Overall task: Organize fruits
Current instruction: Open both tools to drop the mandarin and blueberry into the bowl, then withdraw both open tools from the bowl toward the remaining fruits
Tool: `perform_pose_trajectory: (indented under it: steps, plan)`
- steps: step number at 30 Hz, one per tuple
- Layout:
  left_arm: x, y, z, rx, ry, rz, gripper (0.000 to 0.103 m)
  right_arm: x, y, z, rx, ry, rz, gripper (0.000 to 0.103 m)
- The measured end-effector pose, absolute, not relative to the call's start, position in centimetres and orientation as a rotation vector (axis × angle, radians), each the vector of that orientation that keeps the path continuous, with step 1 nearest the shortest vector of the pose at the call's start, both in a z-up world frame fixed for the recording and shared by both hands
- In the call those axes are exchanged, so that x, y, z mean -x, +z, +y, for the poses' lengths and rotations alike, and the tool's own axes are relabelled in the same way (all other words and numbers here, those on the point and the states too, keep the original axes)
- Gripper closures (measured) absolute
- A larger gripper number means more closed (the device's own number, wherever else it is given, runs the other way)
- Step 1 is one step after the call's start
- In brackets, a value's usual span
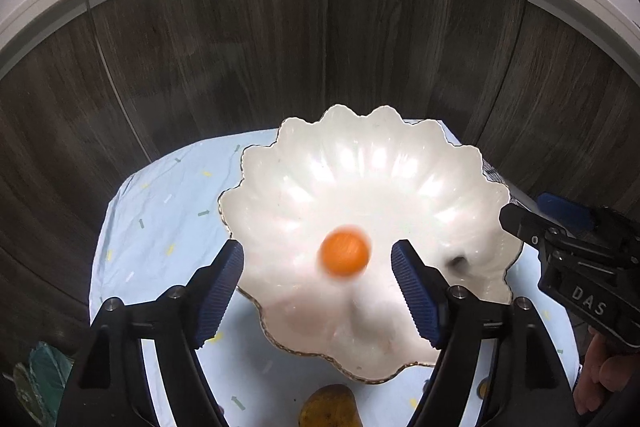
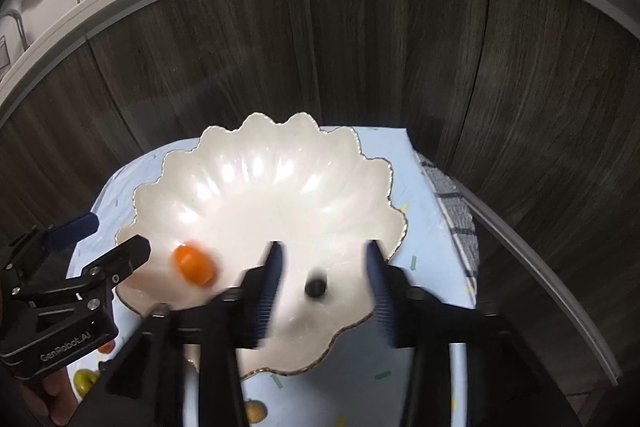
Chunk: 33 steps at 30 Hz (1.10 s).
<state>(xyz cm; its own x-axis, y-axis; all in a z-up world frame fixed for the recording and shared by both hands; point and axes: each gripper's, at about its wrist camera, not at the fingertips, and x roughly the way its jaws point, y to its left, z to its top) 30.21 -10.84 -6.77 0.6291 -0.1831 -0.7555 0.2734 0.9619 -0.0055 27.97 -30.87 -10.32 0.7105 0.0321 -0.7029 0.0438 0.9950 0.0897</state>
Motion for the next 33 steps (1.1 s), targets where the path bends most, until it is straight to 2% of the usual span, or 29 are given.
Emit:
perform_pose_trajectory:
  steps: [3,6,13,33]
  plan:
    - [-30.0,-6.5,-10.7,-0.120,-0.250,0.844,0.023,-27.6,-9.8,-30.9,-0.096,-0.026,0.759,0.028]
    - [-29.7,-6.0,-10.5,-0.120,-0.239,0.832,0.017,-27.2,-9.2,-30.7,-0.086,-0.031,0.746,0.024]
    - [-28.9,-4.9,-10.1,-0.127,-0.228,0.807,0.014,-26.5,-8.3,-30.6,-0.084,-0.043,0.730,0.023]
    - [-25.5,-1.4,-7.3,-0.103,-0.213,0.743,0.014,-22.8,-4.8,-29.0,-0.072,-0.044,0.663,0.023]
